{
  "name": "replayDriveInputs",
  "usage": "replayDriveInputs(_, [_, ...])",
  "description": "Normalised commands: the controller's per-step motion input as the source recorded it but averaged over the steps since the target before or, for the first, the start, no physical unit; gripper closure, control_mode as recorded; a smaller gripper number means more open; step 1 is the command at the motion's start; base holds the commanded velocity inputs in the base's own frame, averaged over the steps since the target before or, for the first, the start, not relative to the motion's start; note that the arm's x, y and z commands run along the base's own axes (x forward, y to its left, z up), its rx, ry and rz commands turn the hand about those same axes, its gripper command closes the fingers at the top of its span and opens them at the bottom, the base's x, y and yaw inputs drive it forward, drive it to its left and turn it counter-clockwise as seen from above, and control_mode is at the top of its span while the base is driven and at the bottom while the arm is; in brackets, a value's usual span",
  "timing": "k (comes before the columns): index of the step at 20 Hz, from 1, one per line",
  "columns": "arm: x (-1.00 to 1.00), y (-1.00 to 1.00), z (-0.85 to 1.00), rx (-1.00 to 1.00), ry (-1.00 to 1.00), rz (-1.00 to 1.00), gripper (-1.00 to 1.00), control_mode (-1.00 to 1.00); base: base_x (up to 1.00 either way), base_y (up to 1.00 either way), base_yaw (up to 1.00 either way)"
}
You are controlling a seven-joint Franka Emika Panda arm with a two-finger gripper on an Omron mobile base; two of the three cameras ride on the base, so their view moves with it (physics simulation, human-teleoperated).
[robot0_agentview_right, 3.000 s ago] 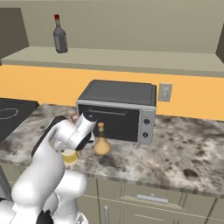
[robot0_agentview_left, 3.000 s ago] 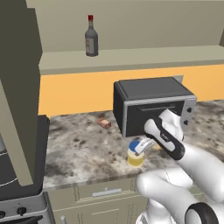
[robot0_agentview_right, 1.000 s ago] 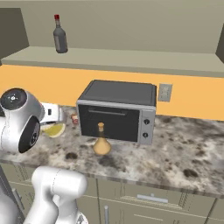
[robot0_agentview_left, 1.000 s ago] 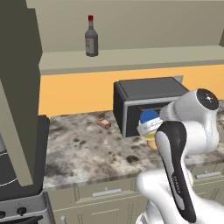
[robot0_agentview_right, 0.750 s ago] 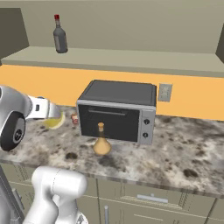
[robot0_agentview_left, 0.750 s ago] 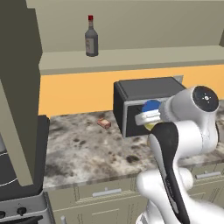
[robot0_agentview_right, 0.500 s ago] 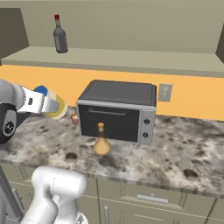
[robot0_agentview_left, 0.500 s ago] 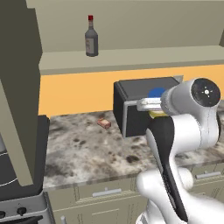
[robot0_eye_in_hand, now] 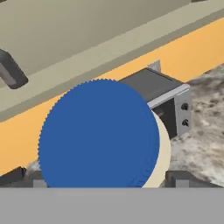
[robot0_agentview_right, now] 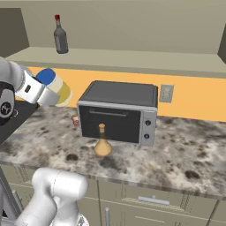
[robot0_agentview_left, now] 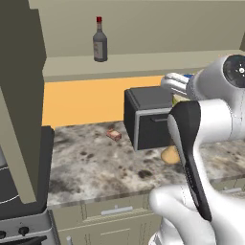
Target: Pick the oil and vinegar bottle and mayonnaise from the counter and place them in the cabinet.
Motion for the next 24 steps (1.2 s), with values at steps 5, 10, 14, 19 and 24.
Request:
replayDriveInputs(5, [0.0,-0.16,0.34,0.28,0.0,-0.14,1.0,-1.0,0.0,0.0,0.0])
replayDriveInputs(10, [0.0,-0.04,0.57,0.03,-0.03,-0.13,1.0,-1.0,0.0,0.0,0.0])
replayDriveInputs(14, [0.11,0.0,0.35,-0.02,-0.07,-0.1,1.0,-1.0,0.0,0.0,0.0])
replayDriveInputs(19, [0.27,0.0,0.18,-0.02,-0.09,-0.08,1.0,-1.0,0.0,0.0,0.0])
replayDriveInputs(24, [0.34,0.0,0.0,0.0,-0.04,-0.02,1.0,-1.0,0.0,0.0,0.0])
